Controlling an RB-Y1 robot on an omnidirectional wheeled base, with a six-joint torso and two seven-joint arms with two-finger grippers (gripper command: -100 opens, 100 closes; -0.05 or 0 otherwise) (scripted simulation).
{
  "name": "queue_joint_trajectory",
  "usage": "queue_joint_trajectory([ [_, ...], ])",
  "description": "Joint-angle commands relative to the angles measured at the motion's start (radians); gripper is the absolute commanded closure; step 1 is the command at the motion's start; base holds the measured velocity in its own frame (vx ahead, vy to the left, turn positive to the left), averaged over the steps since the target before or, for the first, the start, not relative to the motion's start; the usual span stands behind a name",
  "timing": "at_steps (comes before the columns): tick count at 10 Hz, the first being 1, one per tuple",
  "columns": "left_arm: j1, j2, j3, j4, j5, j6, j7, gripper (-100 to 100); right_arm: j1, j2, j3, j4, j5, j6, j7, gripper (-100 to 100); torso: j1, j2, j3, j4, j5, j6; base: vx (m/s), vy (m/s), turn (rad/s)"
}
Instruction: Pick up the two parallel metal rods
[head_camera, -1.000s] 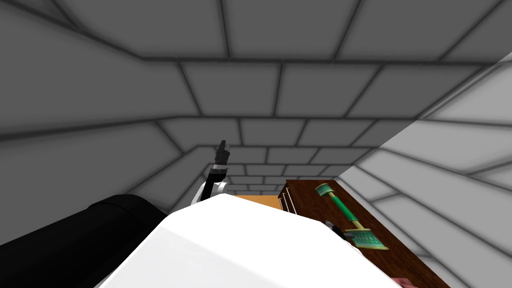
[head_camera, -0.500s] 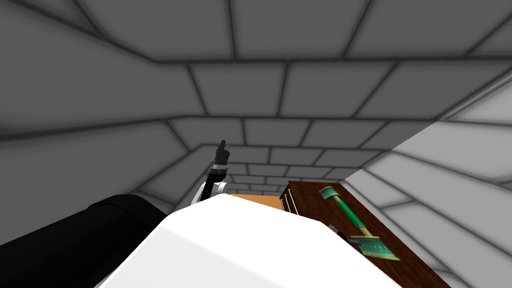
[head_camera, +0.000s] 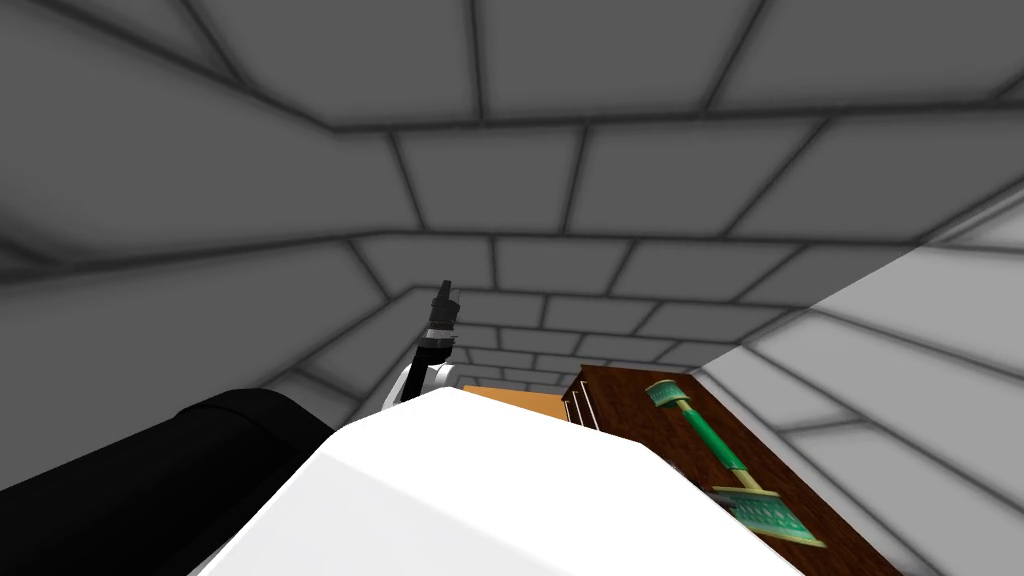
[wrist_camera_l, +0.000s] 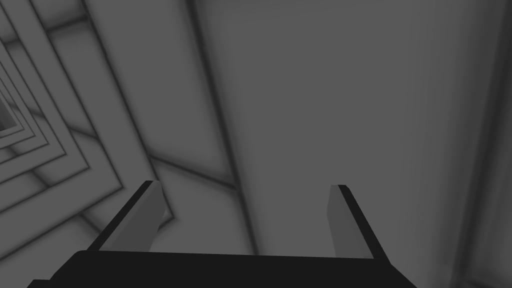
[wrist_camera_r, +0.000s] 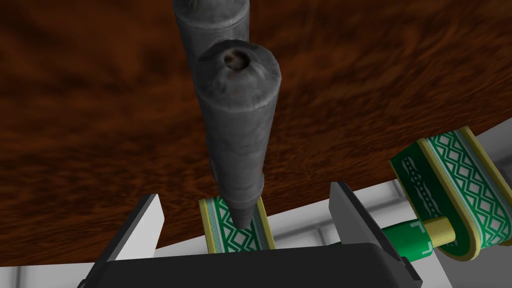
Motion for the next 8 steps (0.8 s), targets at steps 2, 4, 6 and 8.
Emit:
queue_joint_trajectory([
  [2, 0.000, 0.000, 0.000, 0.000, 0.000, 0.000, 0.000, 0, 0.009, 0.004, -0.066, -0.013, -0.012, 0.005, 0.077, -100, 0.000, 0.000, 0.000, 0.000, 0.000, 0.000, -0.001, 0.001, 0.002],
  [4, 0.000, 0.000, 0.000, 0.000, 0.000, 0.000, 0.000, 0, 0.009, 0.025, -0.104, -0.013, -0.044, -0.042, 0.116, -100, 0.001, 0.001, 0.000, 0.000, 0.000, 0.000, -0.012, 0.015, 0.099],
  [6, 0.000, 0.000, 0.000, 0.000, 0.000, 0.000, 0.000, 0, 0.009, 0.025, -0.167, -0.013, -0.044, -0.053, 0.172, -100, 0.001, 0.001, 0.001, 0.000, 0.000, -0.001, -0.006, -0.005, 0.169],
  [8, 0.000, 0.000, 0.000, 0.000, 0.000, 0.000, 0.000, 0, 0.009, 0.025, -0.186, -0.013, -0.044, -0.053, 0.206, -100, 0.000, 0.000, 0.000, 0.000, 0.000, 0.000, 0.007, -0.009, -0.025],
])
